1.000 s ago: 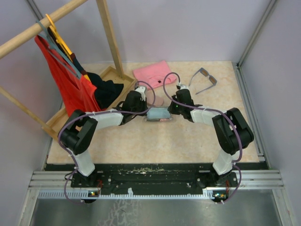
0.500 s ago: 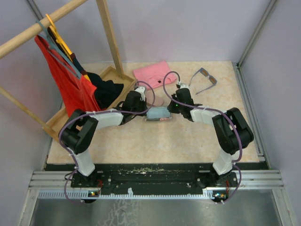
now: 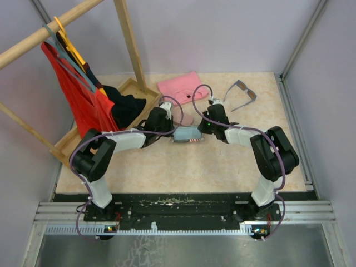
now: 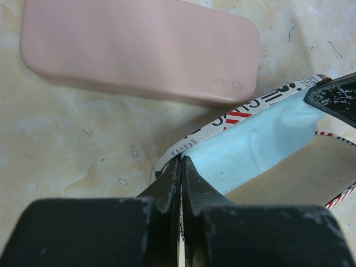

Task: Organize the sunglasses
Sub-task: Place the glasses cleaning cloth in the sunglasses case.

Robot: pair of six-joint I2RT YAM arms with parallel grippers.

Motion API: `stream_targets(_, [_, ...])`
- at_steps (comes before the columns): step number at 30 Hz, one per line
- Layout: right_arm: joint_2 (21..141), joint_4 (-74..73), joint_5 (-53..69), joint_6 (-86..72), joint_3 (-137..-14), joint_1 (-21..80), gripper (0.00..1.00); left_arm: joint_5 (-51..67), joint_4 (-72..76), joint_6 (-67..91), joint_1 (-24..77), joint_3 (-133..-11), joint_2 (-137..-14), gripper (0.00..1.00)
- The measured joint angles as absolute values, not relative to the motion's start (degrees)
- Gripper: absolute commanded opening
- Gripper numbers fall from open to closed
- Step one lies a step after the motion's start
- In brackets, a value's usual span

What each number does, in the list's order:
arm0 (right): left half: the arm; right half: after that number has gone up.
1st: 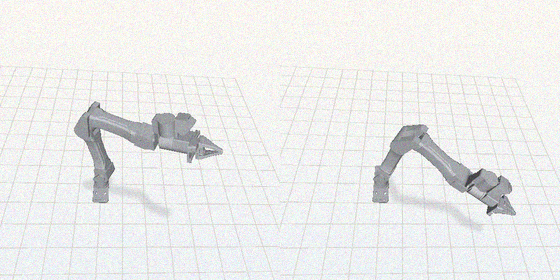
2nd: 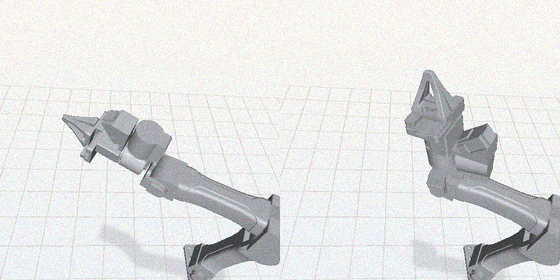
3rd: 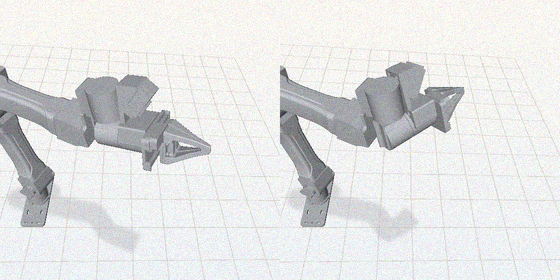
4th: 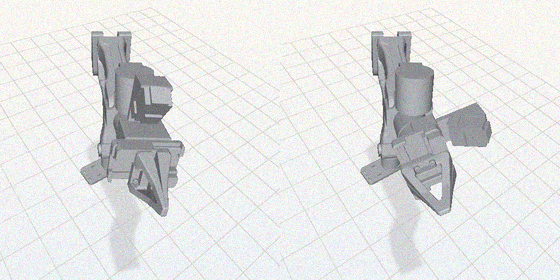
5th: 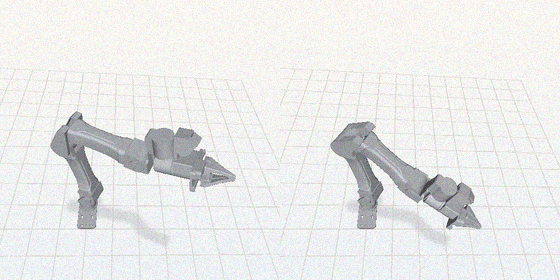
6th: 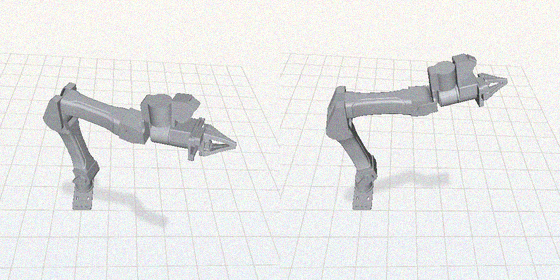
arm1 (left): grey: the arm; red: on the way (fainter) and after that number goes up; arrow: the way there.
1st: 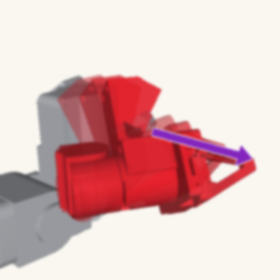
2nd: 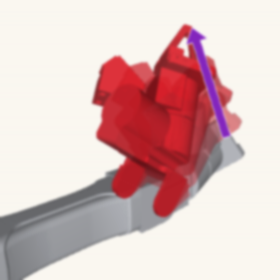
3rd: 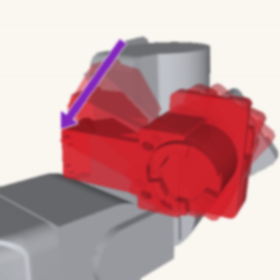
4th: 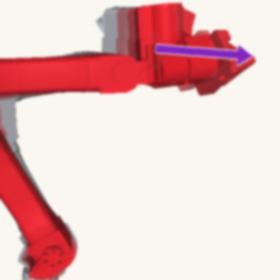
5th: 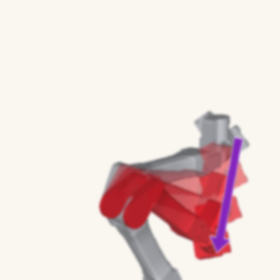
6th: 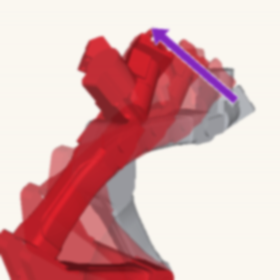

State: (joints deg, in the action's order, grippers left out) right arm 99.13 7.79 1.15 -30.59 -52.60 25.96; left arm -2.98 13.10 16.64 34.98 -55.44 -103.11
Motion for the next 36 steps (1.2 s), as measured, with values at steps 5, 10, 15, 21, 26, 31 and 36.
stream_targets(5, [99.1,7.9,1.1,-30.6,-52.6,26.0,0.12,-3.0,13.1,16.6,35.0,-55.4,-103.1,0.08])
stream_targets(10, [99.1,7.9,1.1,-30.6,-52.6,25.9,0.16,-2.9,13.1,16.6,35.0,-55.4,-103.1,0.13])
stream_targets(15, [99.1,7.9,1.1,-30.6,-52.6,25.9,0.18,-2.9,13.1,16.6,35.0,-55.4,-103.1,0.15])
stream_targets(21, [99.1,7.9,1.1,-30.6,-52.6,25.9,0.23,-2.9,13.1,16.6,35.0,-55.4,-103.1,0.16])
stream_targets(26, [99.1,7.9,0.7,-30.6,-52.6,25.9,0.26,-2.9,13.1,16.7,35.0,-55.4,-103.1,0.17])
stream_targets(31, [99.1,7.6,0.1,-30.5,-52.6,25.9,0.27,-2.9,13.1,16.7,35.0,-55.4,-103.1,0.19])
stream_targets(36, [98.4,7.4,-0.3,-30.3,-52.6,25.9,0.28,-2.9,13.1,16.7,35.0,-55.4,-103.1,0.22])
